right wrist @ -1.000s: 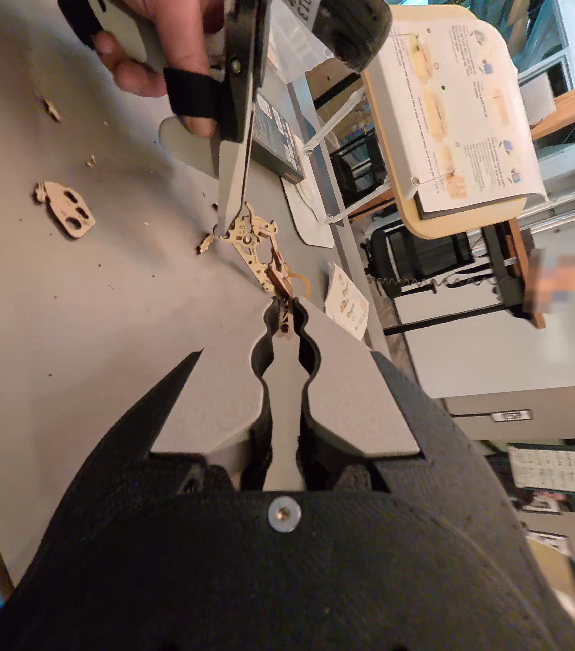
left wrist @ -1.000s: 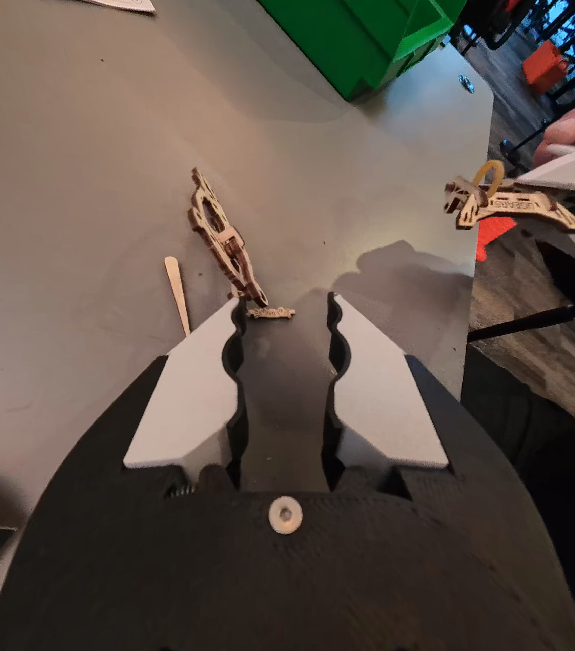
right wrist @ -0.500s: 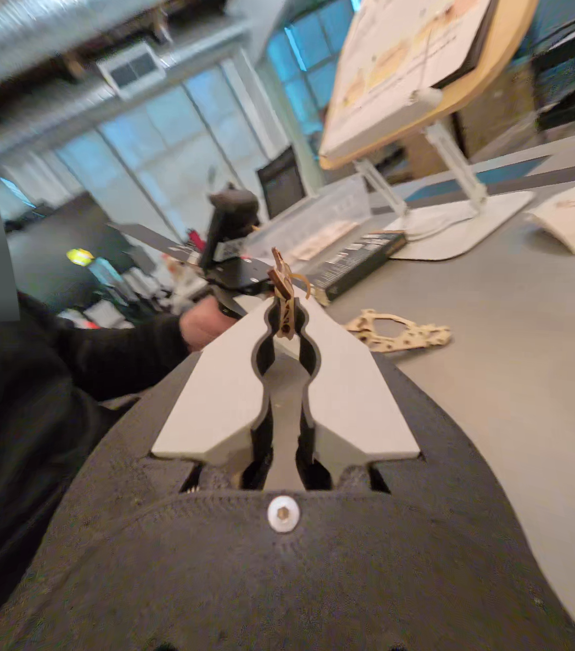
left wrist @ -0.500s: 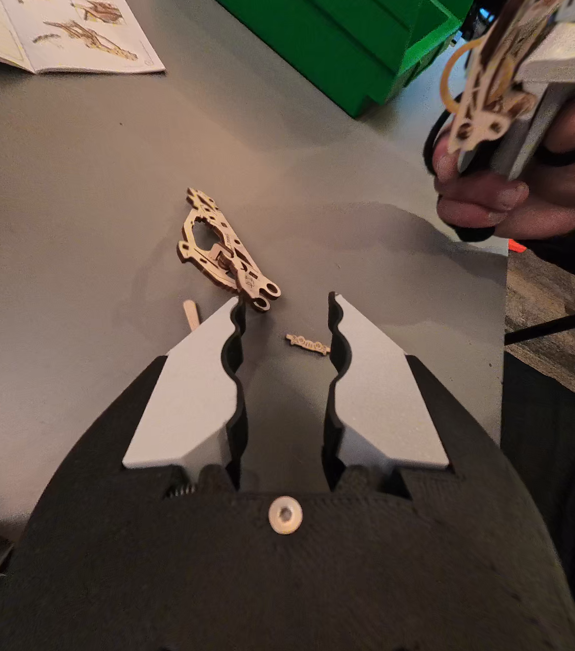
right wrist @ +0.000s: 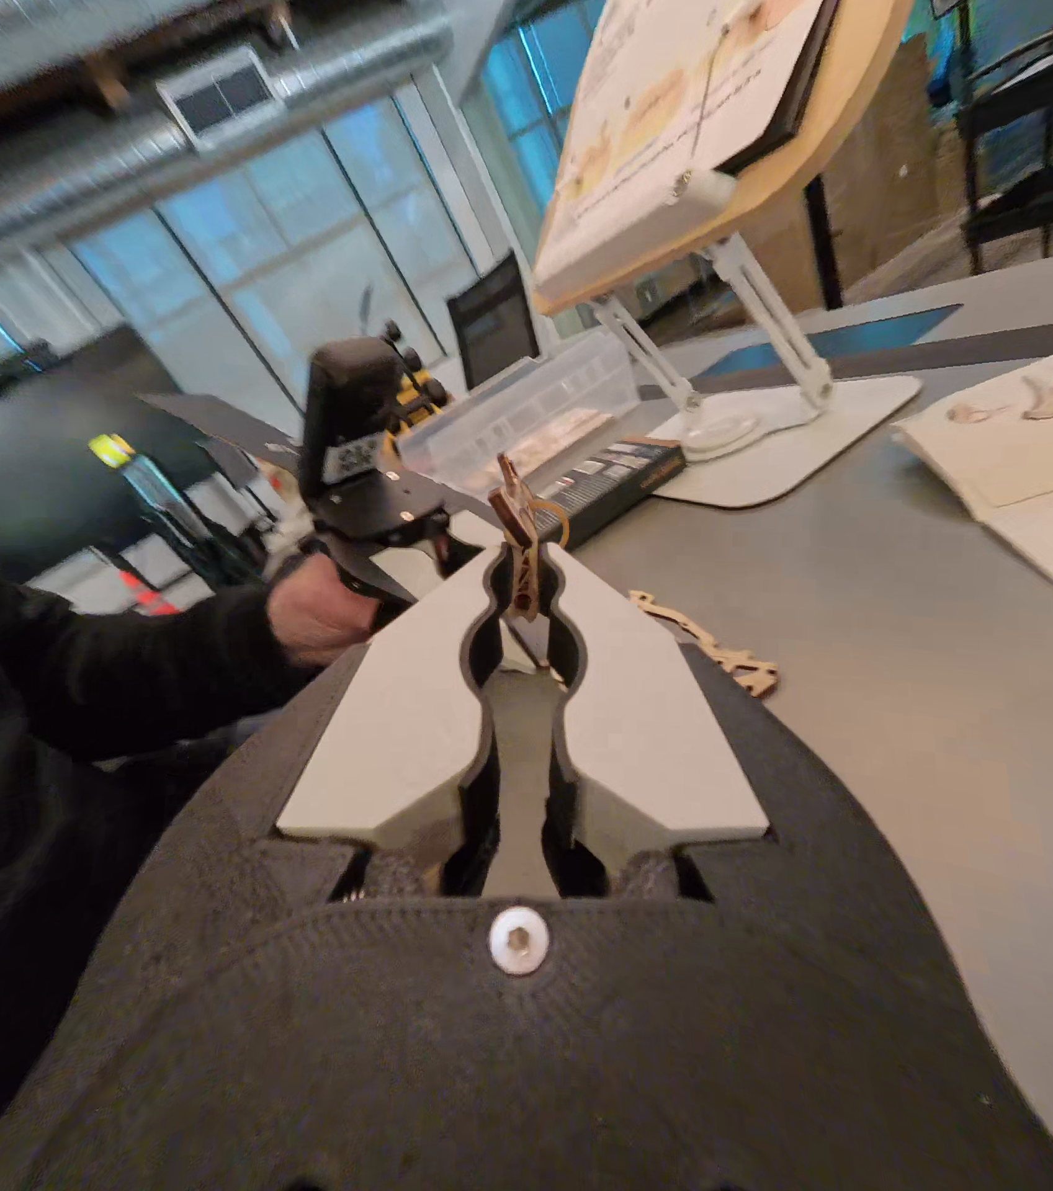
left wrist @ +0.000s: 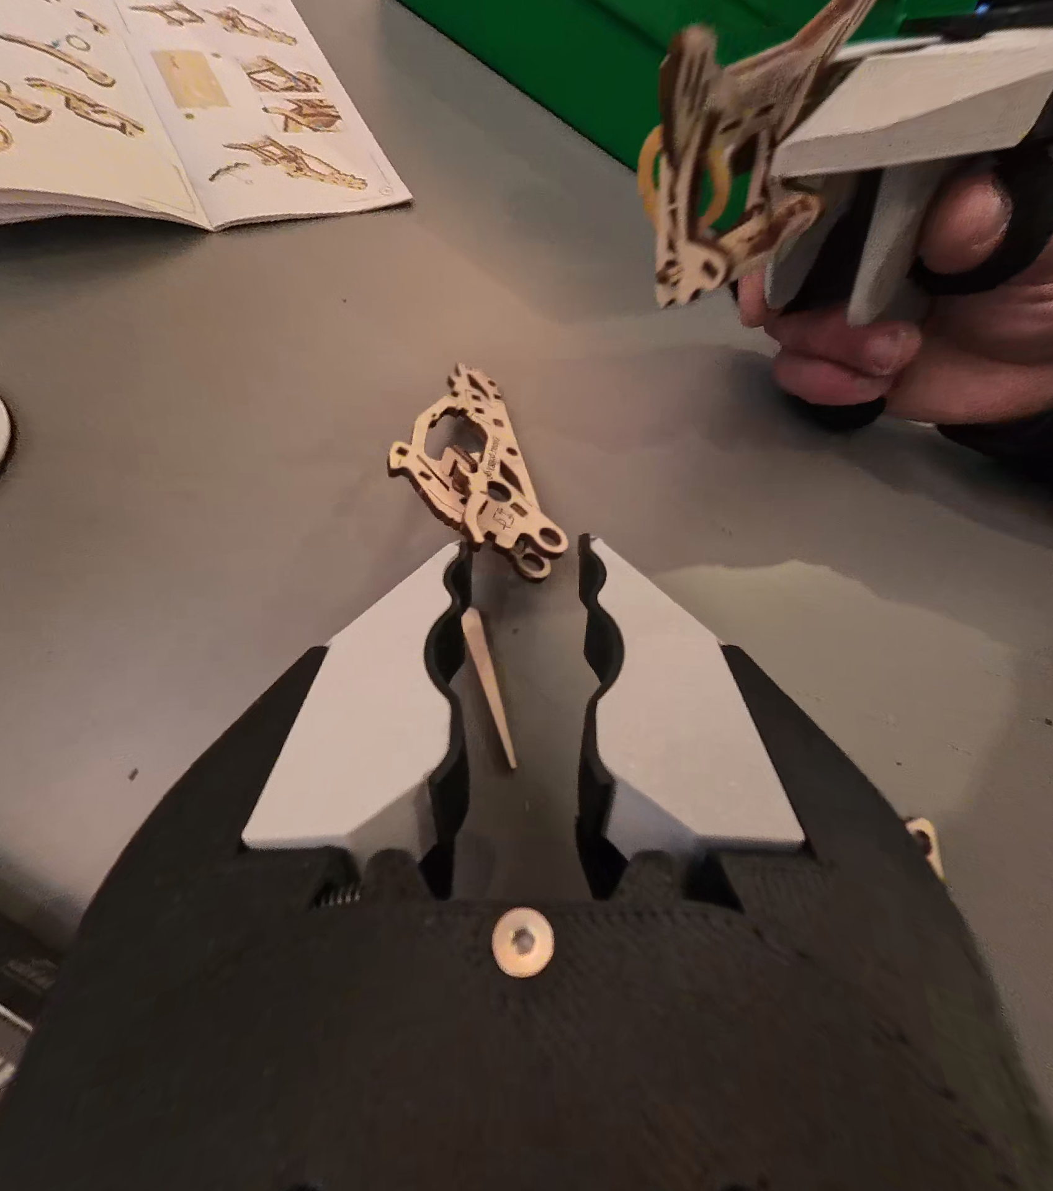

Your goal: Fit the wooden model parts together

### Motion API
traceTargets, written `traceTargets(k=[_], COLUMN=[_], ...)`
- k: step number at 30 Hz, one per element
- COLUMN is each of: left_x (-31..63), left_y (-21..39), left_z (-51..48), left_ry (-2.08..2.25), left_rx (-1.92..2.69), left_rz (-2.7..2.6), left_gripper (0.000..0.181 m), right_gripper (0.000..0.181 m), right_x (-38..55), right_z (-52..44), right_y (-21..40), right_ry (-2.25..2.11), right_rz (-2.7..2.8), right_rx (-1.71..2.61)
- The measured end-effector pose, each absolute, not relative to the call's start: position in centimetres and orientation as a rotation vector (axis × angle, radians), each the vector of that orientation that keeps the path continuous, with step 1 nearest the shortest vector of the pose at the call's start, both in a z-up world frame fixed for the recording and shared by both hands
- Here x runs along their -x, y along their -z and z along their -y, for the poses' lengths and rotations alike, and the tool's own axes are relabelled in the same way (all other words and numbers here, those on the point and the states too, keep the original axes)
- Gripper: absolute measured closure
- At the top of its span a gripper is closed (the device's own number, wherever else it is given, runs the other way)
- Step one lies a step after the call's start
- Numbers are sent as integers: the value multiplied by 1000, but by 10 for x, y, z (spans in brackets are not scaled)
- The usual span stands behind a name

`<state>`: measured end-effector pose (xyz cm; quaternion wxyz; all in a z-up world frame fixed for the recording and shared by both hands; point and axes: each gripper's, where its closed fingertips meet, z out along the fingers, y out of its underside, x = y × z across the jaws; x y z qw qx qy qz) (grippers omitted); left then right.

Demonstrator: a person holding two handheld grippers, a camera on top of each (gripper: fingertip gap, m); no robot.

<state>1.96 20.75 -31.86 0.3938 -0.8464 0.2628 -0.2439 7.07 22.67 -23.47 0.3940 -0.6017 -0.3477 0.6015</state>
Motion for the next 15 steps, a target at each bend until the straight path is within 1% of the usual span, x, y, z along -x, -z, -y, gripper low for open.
traceTargets(k=[1, 6, 10, 15], left_x=[-20, -20, -20, -13], left_y=[319, 320, 325, 331], left_z=[-209, -219, -221, -223], left_ry=[616, 580, 609, 562], left_rx=[2147, 2139, 2178, 2223], left_rz=[-680, -711, -718, -743], left_gripper=[152, 151, 146, 129], right_gripper=[177, 177, 177, 178], right_x=[-67, -53, -50, -51], right_z=[-229, -245, -256, -260], right_y=[238, 255, 260, 259], right_ry=[-1479, -1255, -1216, -1208], right_rz=[920, 1052, 1048, 1055], right_rx=[1527, 1589, 1627, 1615])
